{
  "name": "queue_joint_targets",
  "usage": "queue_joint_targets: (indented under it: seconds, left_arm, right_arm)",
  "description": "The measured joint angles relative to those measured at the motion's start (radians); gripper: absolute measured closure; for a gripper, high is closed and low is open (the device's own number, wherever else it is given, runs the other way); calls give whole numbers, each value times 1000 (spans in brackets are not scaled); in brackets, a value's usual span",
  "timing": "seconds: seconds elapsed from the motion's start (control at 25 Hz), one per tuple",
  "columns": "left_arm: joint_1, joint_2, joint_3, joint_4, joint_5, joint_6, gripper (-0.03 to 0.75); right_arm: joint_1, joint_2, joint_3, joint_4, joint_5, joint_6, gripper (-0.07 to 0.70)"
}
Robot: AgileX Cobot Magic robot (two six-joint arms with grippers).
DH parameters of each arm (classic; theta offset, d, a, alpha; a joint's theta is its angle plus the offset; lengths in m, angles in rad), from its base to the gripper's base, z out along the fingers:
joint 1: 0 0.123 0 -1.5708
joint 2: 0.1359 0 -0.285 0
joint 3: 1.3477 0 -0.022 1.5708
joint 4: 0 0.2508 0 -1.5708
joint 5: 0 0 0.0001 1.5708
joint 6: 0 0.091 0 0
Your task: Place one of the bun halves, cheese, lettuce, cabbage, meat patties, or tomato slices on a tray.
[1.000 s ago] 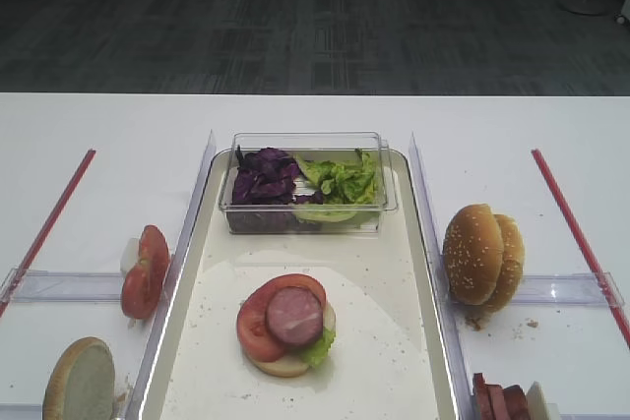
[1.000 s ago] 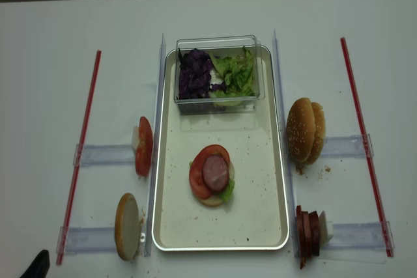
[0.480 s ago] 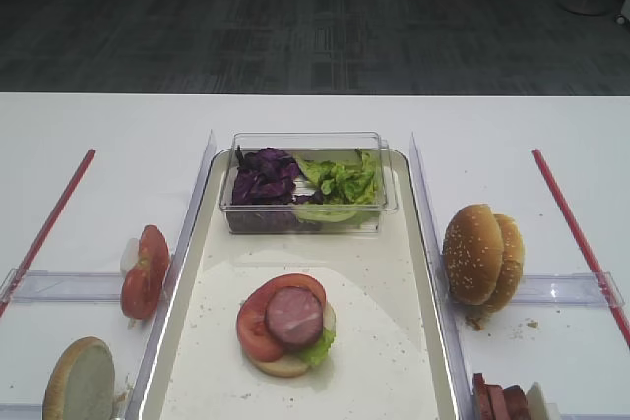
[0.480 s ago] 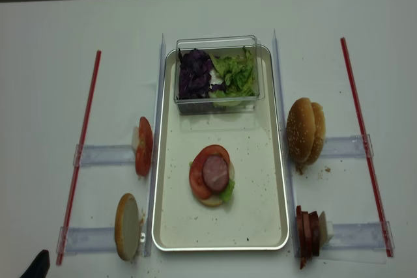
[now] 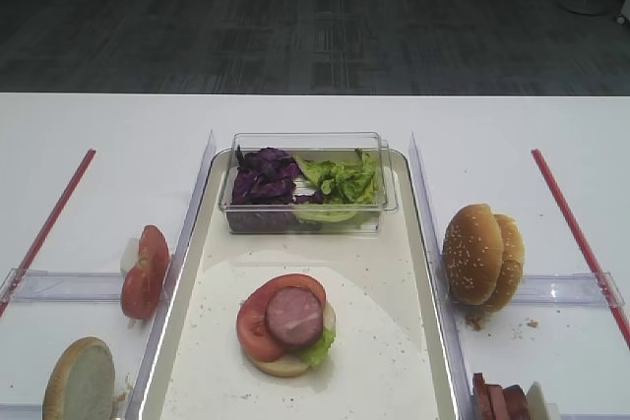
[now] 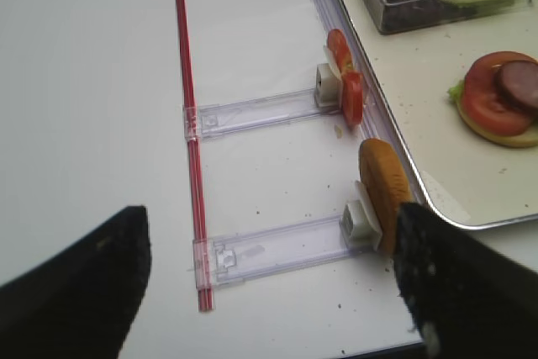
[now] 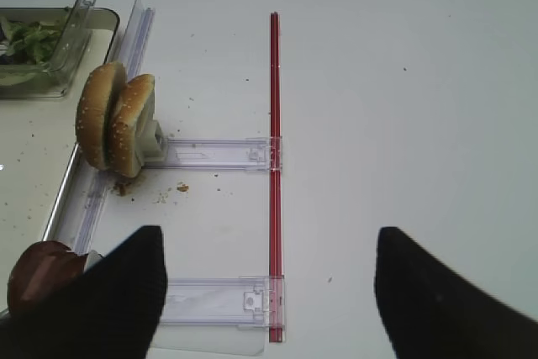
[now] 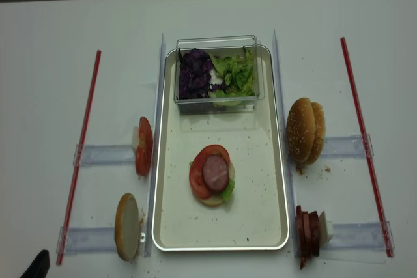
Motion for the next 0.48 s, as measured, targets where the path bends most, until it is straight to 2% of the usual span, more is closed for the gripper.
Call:
queue_joint_targets:
  seconds: [0.48]
  left_arm:
    - [0,0,0,0,0,0,170]
  right_arm:
    - [0,0,0,0,0,0,90]
